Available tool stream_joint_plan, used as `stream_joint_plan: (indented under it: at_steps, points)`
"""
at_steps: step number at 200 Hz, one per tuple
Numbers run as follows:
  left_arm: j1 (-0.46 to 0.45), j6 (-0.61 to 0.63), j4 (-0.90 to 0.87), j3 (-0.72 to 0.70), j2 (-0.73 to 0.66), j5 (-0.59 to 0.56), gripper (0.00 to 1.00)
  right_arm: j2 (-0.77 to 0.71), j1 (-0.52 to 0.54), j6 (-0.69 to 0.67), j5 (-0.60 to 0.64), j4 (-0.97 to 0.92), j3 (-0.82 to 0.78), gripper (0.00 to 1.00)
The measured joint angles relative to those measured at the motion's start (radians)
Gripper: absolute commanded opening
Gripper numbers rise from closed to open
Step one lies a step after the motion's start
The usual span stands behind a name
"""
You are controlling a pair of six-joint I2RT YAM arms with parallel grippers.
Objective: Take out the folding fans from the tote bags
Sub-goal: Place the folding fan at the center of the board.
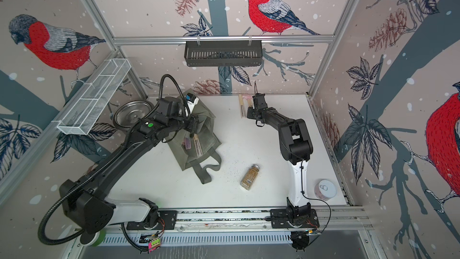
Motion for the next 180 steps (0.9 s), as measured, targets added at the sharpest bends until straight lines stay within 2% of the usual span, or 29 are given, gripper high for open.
stream_joint_plan:
  at_steps: [107,124,143,180]
  points:
    - [0.0,0.0,0.0,0.0,0.0,0.0,0.0,0.134,0.02,-0.057,-0.002,0.018,0.106,0.2]
    - [0.0,0.0,0.0,0.0,0.0,0.0,0.0,0.16,0.022,-0.071,-0.005,0.006,0.142,0.25]
    - [0.0,0.0,0.0,0.0,0.0,0.0,0.0,0.179,0.025,-0.076,-0.005,-0.01,0.169,0.36]
    - [0.0,0.0,0.0,0.0,0.0,0.0,0.0,0.179,0.025,-0.084,-0.005,-0.034,0.191,0.47]
